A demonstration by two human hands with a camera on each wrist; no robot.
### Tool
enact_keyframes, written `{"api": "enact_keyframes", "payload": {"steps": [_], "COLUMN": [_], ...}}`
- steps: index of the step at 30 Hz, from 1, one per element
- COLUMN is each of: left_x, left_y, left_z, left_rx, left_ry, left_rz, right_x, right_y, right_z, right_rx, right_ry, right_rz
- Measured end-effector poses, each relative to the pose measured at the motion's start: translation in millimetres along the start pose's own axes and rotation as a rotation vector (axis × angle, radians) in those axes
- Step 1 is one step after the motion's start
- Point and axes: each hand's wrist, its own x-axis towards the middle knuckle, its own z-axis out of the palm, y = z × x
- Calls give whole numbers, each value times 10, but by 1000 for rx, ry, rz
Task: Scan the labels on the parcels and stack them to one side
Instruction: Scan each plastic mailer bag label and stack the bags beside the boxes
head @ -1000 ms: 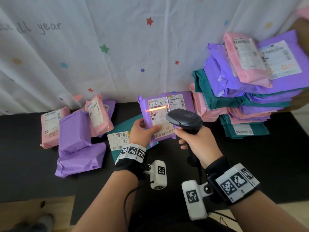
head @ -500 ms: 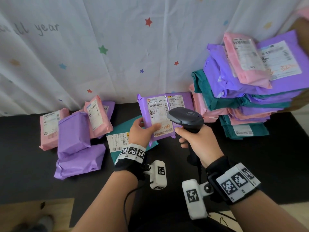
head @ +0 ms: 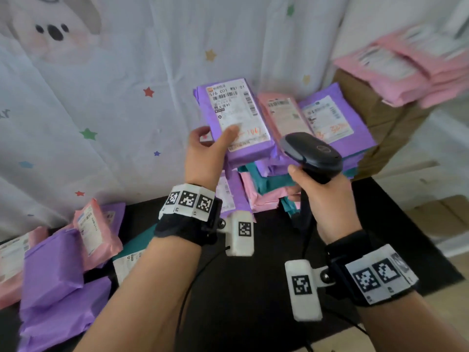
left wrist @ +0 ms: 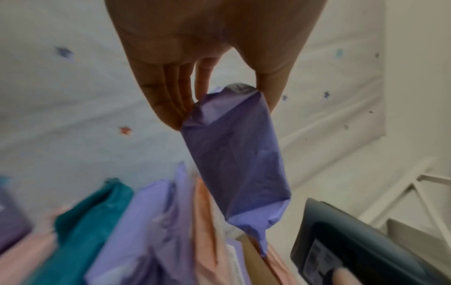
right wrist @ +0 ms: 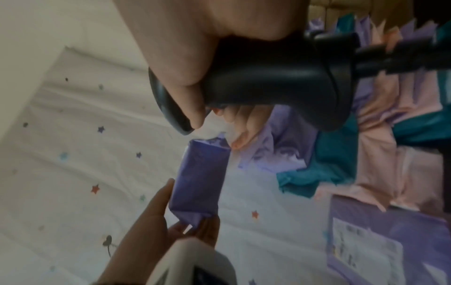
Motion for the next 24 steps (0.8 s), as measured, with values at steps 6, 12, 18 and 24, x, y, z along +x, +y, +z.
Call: {"api": "enact_keyframes", "payload": {"steps": [6, 12, 18, 24], "left_x": [196, 261, 343, 294], "left_y": [331, 310, 286, 79], "left_z": [1017, 1893, 2398, 2240], "left_rx": [134, 400, 631, 781], "left_ry": [-99, -137, -147, -143], "left_rz": [69, 142, 129, 467], "right_x": [309, 640, 925, 1153], "right_y": [-45, 55, 189, 302], "right_z": [-582, -1112, -1440, -1436], "right_rx": [-21, -6, -3, 6], "right_ry": [110, 197, 209, 82], "right_rz": [7, 59, 77, 106]}}
